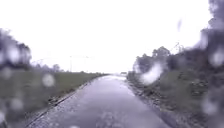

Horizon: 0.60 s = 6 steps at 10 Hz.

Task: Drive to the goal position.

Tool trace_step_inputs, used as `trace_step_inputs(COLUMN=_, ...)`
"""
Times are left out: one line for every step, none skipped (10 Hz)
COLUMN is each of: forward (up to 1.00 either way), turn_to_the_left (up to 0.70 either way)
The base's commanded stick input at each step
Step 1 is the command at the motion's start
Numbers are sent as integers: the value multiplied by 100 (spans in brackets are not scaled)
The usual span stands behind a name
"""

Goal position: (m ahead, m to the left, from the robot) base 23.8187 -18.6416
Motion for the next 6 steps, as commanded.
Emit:
trace_step_inputs(forward=68, turn_to_the_left=0)
trace_step_inputs(forward=68, turn_to_the_left=0)
trace_step_inputs(forward=69, turn_to_the_left=0)
trace_step_inputs(forward=69, turn_to_the_left=0)
trace_step_inputs(forward=69, turn_to_the_left=10)
trace_step_inputs(forward=70, turn_to_the_left=13)
